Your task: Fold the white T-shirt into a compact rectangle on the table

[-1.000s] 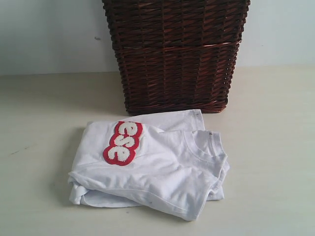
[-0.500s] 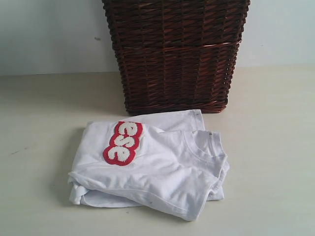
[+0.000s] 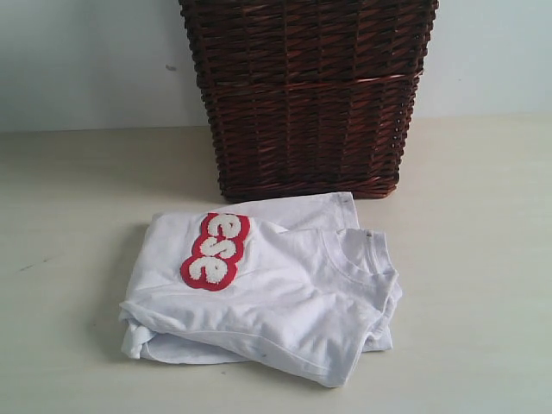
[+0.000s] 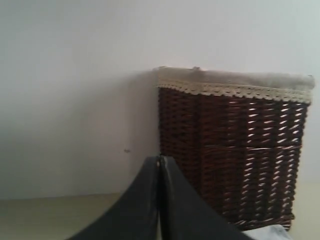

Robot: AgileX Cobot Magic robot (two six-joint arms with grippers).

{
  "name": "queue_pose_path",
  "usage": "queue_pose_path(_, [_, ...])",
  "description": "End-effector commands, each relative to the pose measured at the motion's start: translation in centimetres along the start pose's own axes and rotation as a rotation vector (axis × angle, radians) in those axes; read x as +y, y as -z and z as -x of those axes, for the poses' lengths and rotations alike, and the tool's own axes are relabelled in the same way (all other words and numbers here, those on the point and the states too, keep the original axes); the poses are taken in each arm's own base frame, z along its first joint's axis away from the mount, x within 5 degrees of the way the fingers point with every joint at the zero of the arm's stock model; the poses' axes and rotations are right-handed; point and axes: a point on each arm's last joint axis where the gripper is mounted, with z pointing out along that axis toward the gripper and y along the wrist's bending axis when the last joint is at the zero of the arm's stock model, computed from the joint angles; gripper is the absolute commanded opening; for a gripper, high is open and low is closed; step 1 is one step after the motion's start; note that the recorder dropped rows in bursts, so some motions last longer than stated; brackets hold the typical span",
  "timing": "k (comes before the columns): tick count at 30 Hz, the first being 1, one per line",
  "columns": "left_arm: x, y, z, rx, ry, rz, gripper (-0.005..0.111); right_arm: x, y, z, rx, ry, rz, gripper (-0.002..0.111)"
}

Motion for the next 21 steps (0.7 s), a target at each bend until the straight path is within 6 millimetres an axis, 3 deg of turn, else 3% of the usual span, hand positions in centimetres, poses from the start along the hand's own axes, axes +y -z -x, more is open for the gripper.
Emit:
queue_pose_path(1, [0.8,0.1,-0.7,0.061,-0.007,0.126,0.0,0.0,0.1,-0.2,0.003,-0.001,0.002,0.0])
queue_pose_path(6, [1.6,0.4,-1.6,0.155,-0.036,0.259,0.0,0.0,0.1,-0.2,0.003,-0.001,0.002,0.0])
queue_pose_path(14, [1.9,0.7,-2.6,0.267,-0.043,0.315,0.0,0.0,0.1,-0.2,0.003,-0.001,0.002,0.0])
queue_pose_path(21, [2.2,1.4,-4.2,0.468,-0.066,0.356,0.0,0.0,0.1,-0.2,0.003,-0.001,0.002,0.0])
